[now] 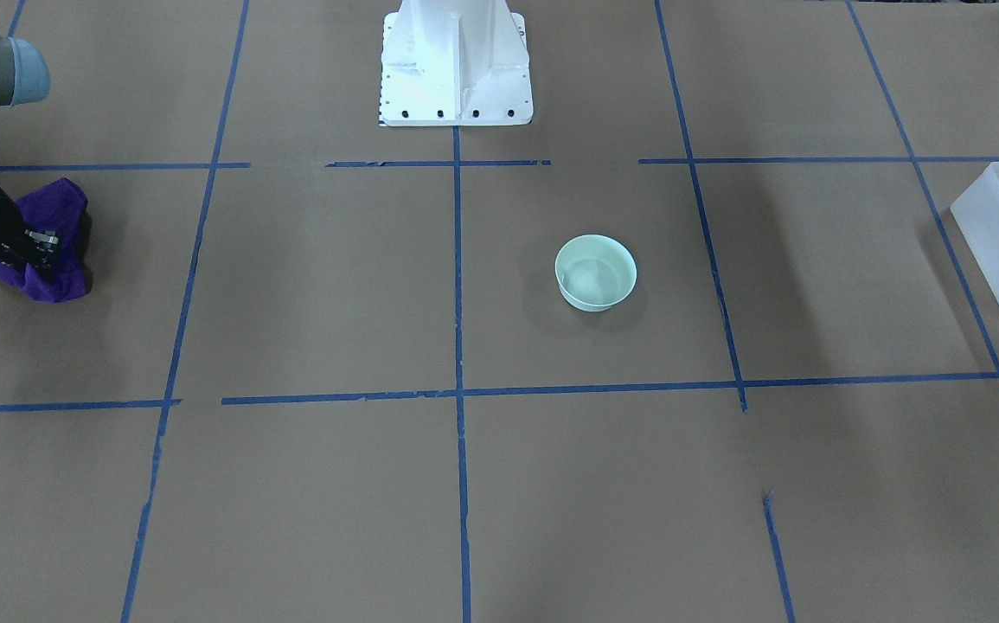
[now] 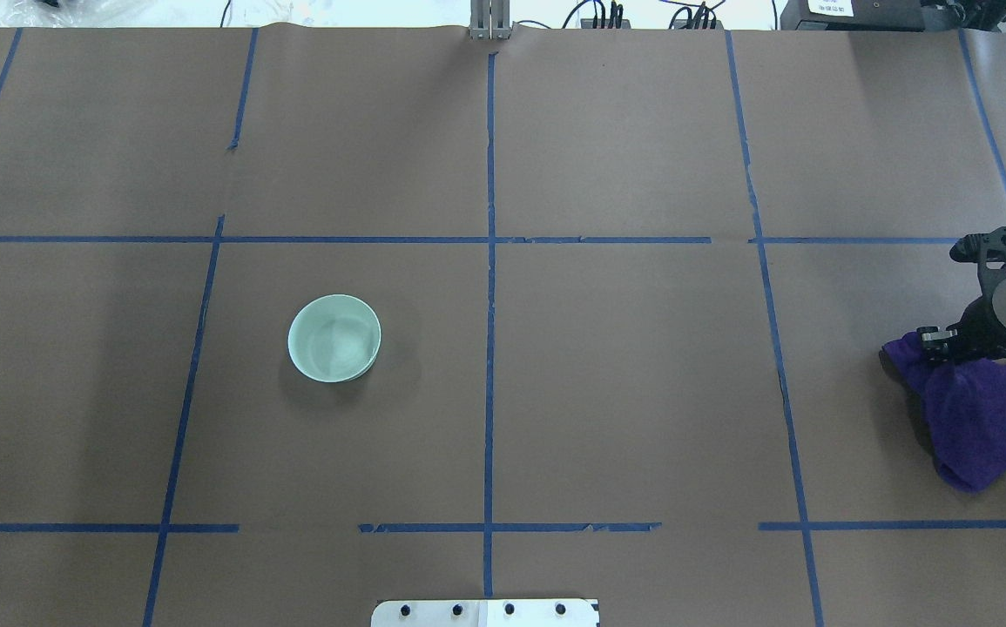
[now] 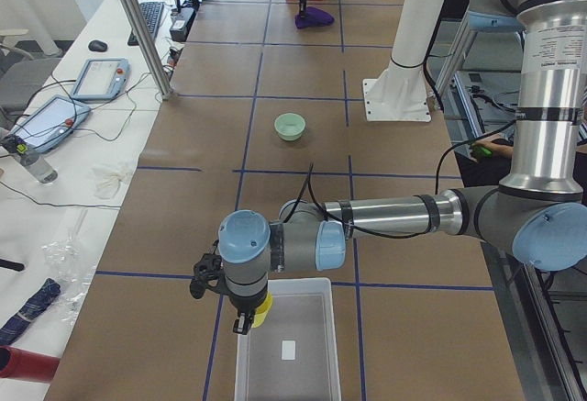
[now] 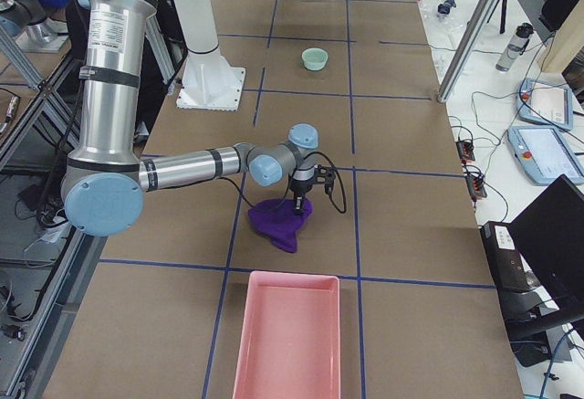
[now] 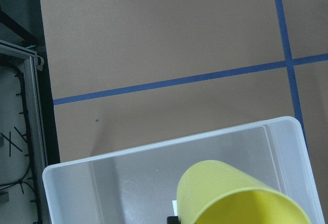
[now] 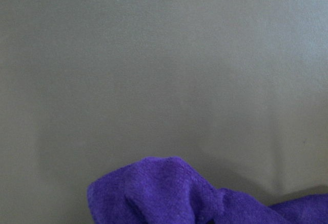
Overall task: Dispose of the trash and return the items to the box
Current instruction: 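Close the right gripper on the purple cloth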
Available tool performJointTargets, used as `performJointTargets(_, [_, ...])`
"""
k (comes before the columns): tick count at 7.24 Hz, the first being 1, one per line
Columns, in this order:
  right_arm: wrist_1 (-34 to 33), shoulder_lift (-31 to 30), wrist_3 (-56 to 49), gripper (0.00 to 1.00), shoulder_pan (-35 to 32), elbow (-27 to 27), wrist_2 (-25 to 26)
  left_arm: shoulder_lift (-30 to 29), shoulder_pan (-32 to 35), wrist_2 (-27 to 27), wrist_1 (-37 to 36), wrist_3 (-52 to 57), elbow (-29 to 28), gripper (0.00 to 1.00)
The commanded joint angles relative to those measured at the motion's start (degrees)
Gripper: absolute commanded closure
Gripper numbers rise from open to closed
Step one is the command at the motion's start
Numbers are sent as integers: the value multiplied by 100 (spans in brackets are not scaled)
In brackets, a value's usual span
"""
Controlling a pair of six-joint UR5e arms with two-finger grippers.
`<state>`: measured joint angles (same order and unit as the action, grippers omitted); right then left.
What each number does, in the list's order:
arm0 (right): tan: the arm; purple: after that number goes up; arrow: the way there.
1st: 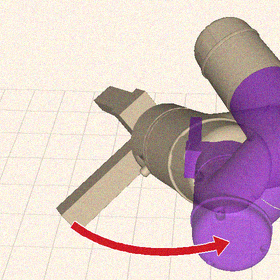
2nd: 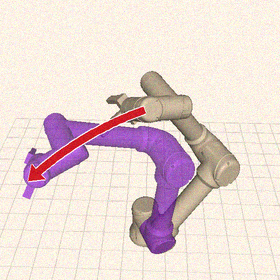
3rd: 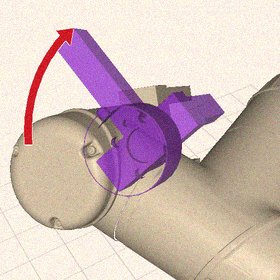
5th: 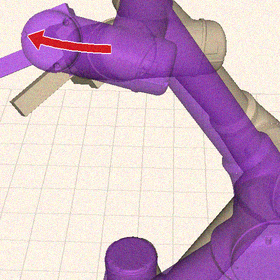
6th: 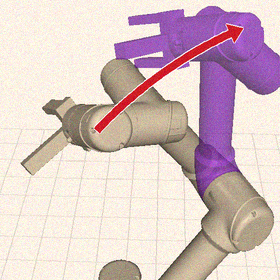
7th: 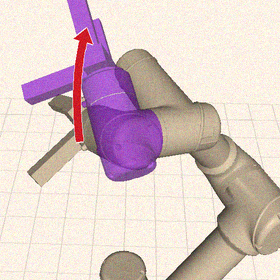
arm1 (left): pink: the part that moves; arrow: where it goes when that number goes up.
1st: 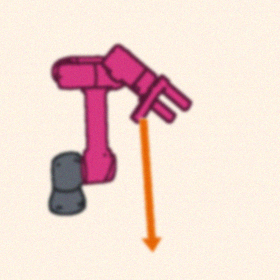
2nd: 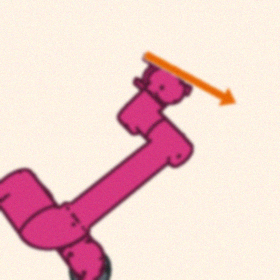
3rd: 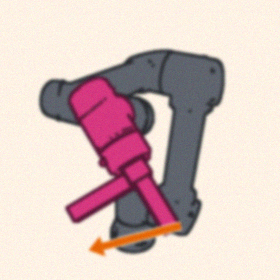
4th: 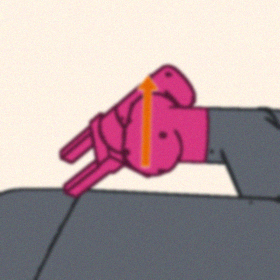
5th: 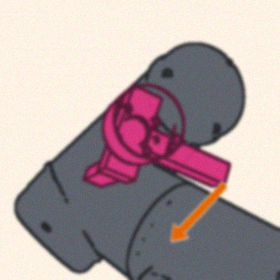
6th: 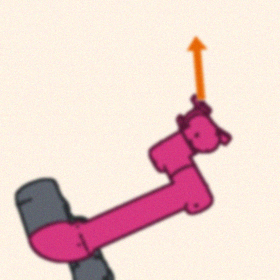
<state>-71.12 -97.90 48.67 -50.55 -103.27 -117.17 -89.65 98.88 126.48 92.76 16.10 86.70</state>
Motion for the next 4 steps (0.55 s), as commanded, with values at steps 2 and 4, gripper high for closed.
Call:
performJointTargets(2, [-34, -245, -7, 100, -472, -507, -87, 78, -9, -9, 5, -20, -22, 100])
performJointTargets(4, [-87, -553, -42, 100, -1146, -1009, -480, 123, -87, 9, -4, -81, -22, 100])
